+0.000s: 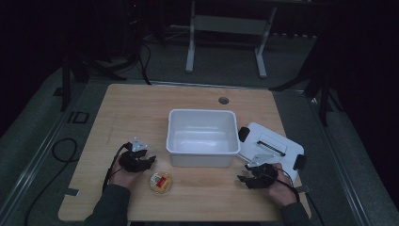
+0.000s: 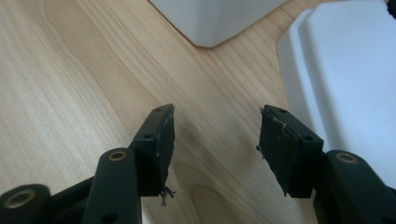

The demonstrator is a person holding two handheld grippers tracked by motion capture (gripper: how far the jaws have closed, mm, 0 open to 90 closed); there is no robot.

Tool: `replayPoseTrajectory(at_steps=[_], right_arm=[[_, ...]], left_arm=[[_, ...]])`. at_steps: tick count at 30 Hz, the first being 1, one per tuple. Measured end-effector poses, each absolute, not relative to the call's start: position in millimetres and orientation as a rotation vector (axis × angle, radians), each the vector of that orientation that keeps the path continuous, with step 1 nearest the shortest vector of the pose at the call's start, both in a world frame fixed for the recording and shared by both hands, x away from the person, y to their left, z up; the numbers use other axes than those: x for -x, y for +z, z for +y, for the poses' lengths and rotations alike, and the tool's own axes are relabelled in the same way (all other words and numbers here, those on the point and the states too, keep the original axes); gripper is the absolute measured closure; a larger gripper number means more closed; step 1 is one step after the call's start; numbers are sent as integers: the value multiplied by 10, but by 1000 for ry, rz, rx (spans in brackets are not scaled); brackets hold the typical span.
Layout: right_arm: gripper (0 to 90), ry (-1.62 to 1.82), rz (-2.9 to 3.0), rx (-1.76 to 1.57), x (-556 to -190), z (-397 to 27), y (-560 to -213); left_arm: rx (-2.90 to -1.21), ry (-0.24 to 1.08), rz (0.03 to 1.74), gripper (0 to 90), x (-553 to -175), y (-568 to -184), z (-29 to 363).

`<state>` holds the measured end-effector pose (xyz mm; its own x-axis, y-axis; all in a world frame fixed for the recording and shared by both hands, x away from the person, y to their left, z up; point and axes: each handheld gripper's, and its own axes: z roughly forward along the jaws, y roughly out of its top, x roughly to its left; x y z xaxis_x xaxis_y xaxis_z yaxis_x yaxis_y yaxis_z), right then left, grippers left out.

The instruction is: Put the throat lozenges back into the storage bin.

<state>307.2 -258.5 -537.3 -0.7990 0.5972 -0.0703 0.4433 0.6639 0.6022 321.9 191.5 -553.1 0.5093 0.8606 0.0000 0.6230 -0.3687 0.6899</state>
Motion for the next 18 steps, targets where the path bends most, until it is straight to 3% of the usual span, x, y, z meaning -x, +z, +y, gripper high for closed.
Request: replayPoseTrajectory(at_steps=[18], right_arm=[[388, 1041, 2503, -919, -2993, -2578, -5543]], left_arm=[[-2089, 502, 1184, 508, -3110, -5408, 1922]])
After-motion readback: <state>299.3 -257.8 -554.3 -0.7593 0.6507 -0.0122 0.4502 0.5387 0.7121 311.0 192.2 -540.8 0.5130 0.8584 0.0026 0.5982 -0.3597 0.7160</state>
